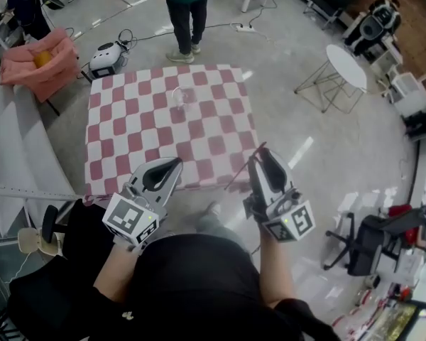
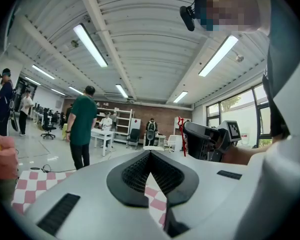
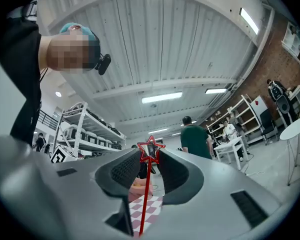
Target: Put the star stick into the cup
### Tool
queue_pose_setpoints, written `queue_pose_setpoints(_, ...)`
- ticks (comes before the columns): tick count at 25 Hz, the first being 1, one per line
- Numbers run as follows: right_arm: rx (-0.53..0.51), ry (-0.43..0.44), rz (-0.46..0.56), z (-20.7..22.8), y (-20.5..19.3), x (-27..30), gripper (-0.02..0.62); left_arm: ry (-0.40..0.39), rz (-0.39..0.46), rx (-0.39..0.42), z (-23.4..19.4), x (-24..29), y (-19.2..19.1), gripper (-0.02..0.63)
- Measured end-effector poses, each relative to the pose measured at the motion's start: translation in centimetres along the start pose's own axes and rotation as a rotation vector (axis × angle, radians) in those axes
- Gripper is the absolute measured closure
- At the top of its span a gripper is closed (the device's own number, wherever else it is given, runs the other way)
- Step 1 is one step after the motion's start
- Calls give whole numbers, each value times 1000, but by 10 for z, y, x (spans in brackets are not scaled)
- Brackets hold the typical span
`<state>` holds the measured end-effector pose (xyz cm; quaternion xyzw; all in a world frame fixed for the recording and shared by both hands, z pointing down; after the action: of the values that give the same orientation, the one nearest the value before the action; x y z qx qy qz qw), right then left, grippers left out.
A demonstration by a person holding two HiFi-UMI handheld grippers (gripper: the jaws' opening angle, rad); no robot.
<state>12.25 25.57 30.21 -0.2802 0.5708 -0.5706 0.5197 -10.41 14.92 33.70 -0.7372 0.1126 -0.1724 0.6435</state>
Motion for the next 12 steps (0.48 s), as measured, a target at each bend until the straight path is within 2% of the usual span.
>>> queue_pose_setpoints(12, 103, 132, 12, 112, 8, 38, 471, 150, -57, 34, 16, 74, 12, 565)
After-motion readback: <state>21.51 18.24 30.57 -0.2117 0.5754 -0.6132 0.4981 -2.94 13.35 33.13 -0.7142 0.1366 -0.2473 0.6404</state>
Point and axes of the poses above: the fingertips, and each gripper's own axes: x forward along the fingers, z to its right, y out of its top, the point moved 7 cm from there along -x, backward along the fingers, and after that the axes turned 3 degrees about y, right-handed, at the moved point
